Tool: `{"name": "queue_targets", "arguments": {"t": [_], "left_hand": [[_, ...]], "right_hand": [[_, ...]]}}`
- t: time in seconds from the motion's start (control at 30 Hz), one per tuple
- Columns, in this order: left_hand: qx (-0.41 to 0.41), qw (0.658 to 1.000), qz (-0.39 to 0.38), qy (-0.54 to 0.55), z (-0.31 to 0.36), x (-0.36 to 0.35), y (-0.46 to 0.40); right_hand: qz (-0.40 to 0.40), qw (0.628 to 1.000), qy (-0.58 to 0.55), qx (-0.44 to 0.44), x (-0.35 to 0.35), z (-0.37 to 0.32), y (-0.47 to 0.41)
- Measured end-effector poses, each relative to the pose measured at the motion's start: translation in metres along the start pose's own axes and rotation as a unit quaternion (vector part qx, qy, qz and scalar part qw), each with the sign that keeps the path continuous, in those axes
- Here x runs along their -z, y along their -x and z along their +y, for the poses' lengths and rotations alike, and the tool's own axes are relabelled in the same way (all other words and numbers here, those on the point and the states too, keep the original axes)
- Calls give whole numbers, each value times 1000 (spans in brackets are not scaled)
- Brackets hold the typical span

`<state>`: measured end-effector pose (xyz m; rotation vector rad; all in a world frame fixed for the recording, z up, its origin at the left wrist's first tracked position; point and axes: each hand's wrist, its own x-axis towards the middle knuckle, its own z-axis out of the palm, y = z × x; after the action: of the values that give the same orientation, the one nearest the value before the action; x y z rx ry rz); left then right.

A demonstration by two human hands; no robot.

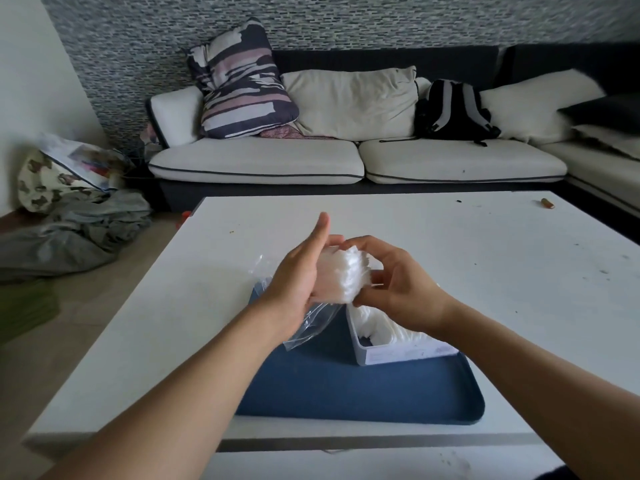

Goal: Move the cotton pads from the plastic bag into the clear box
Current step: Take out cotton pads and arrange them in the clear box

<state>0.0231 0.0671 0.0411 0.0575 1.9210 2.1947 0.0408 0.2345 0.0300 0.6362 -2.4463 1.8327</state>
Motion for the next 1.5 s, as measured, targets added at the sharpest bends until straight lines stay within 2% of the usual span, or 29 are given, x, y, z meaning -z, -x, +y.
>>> {"name": "queue_targets", "arguments": {"t": [0.07,0.13,0.3,0.47,0.63,0.73,0.8,0.9,0.97,1.07,1.13,1.3,1.37,1.5], "left_hand": [[-26,996,83,32,-5,-12,2],[-15,987,130,97,-4,-20,4],[24,978,128,165,0,-26,8],[103,977,21,185,3,-20,12],[116,977,-44,174,4,-17,15],[125,977,-51,166,2,-19,17],[123,979,-40,156,1,-21,15],[119,981,-47,148,2,-17,11],[113,980,-77,144,6,-10,9],[93,974,-154,136,12,-1,8],[84,968,-202,125,13,3,9],[82,943,-291,142,13,6,9],[112,929,-305,175,15,6,12],[96,924,-326,176,14,4,14]], "right_hand": [[12,998,50,27,-10,-3,1],[34,994,97,38,-21,-6,3],[71,983,145,84,-32,-9,3],[54,989,126,55,-29,-7,2],[84,994,61,25,-32,-7,3],[114,983,137,53,-36,-9,3],[100,981,152,69,-36,-10,3],[104,994,-1,44,-27,-18,-1],[108,988,-112,8,-10,-26,-4],[13,986,-163,-21,17,-27,0],[-35,989,-146,-11,24,-24,2],[-41,995,-78,47,27,-19,1],[-22,996,-71,55,27,-19,1],[29,995,-83,48,25,-19,1]]}}
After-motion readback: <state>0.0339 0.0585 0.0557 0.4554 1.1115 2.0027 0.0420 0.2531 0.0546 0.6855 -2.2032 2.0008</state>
